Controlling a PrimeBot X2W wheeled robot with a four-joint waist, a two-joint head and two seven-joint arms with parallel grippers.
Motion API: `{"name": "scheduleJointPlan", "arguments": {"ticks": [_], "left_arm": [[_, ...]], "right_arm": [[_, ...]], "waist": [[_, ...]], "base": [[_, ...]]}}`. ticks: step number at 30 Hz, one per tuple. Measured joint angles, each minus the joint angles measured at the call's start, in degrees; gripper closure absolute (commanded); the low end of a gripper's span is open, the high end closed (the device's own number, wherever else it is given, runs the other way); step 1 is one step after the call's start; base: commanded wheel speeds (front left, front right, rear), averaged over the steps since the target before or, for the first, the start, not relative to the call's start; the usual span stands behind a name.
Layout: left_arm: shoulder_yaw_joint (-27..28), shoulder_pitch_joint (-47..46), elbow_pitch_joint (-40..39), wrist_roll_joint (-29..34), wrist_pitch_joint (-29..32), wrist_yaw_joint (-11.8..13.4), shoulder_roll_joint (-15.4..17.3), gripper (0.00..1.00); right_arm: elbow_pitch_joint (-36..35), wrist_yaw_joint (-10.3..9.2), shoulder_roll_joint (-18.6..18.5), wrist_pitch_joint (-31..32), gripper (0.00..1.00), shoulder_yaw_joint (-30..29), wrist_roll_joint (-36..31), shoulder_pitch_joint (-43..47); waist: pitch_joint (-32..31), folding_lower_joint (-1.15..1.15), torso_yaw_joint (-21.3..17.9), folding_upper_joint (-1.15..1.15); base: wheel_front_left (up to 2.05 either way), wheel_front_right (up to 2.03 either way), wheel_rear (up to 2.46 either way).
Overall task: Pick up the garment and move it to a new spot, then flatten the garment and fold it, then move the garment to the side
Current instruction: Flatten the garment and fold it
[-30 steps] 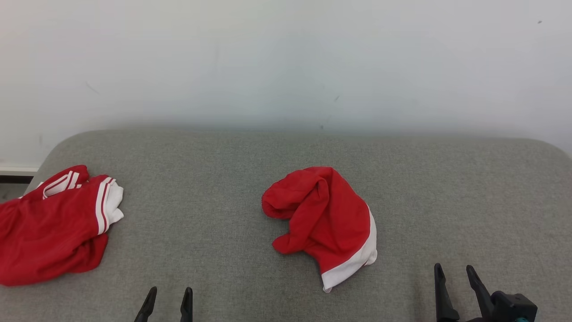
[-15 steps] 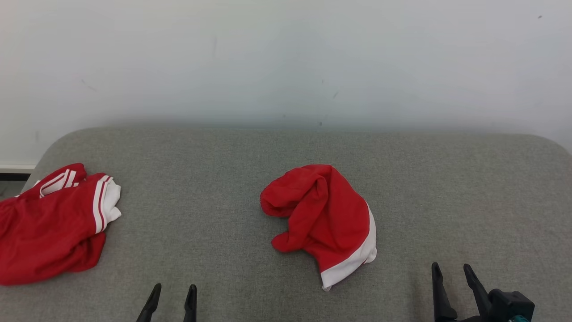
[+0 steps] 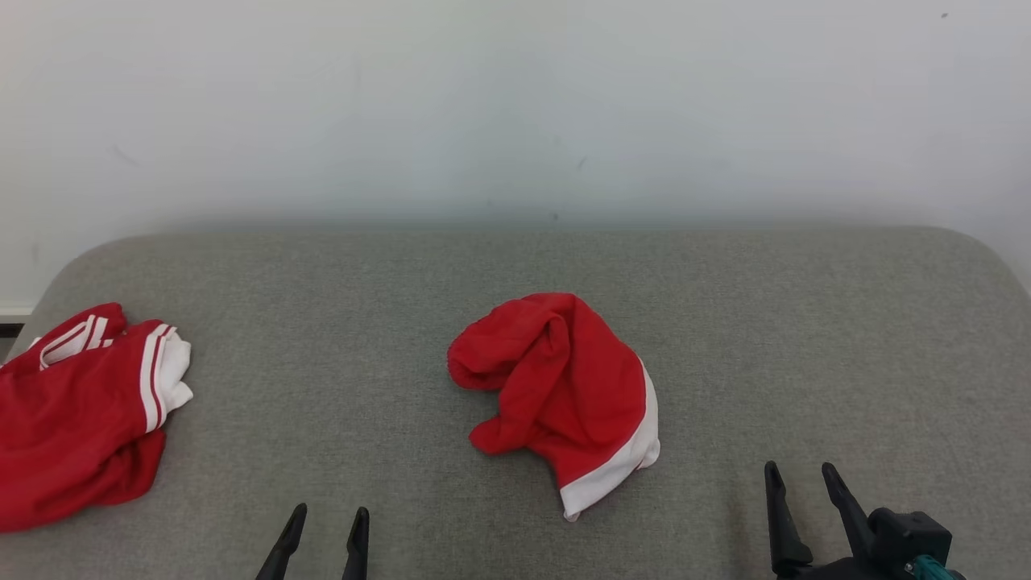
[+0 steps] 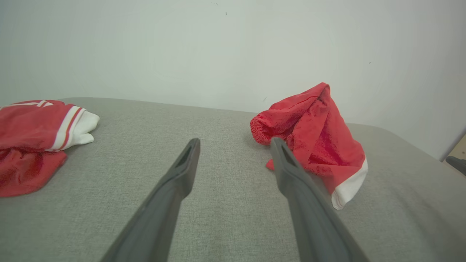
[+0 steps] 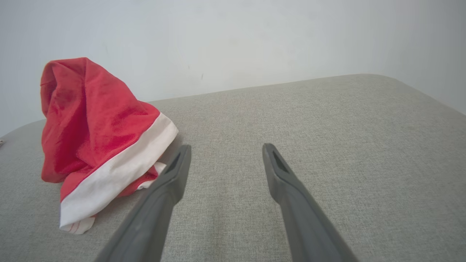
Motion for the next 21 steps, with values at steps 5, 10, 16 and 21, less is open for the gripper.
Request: {"name": "scheduleJointPlan", "arguments": {"ticks": [5,10,16,21], "left_arm": [[-2.56,-5.33,4.65,-1.6,0.54,0.0,2.37,0.0],[-4.41,-16.4,6.73,-3.34,5.38,-0.01,5.14,0.0],[-5.43,-30.83,12.01,-5.66,17.49,0.36,6.09,0.0],[-5.68,-41.14,19.26,-5.56,25.12,2.38,5.56,0.0]], "right_arm": [[-0.77,0.0,0.01,0.54,0.0,0.8,0.23,-0.25],[-1.31,0.0,0.0,0.99,0.0,1.19,0.45,-0.32],[-1.42,0.0,-0.01,1.2,0.0,2.5,1.33,-0.89],[-1.2,0.0,-0.02,0.87,0.0,3.66,2.38,-1.89]], "waist": [[0.32,0.0,-2.3,0.0],[0.96,0.0,-5.45,0.0],[2.2,0.0,-9.86,0.0],[3.75,0.0,-13.87,0.0]], "base": [[0.0,0.0,0.0],[0.0,0.0,0.0],[0.0,0.0,0.0],[0.0,0.0,0.0]]}}
